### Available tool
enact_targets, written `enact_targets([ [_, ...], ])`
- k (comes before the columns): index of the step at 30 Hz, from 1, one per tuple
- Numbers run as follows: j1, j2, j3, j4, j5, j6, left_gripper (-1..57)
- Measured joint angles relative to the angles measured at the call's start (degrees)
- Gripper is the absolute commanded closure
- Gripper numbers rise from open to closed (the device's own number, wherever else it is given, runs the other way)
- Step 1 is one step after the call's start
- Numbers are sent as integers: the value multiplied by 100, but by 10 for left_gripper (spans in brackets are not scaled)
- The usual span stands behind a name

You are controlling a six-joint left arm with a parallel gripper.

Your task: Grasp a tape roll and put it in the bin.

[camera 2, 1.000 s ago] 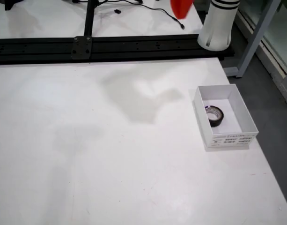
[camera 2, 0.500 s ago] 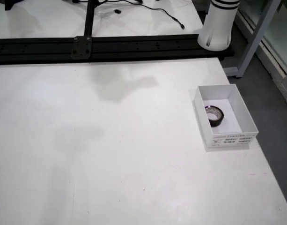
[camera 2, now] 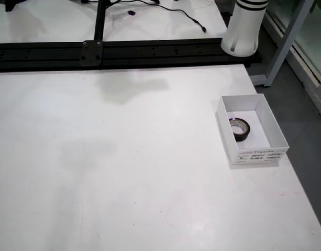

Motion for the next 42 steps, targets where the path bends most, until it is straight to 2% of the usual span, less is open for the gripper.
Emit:
enact_targets([
  [42,540,-15,-23,-55,40,0,568],
])
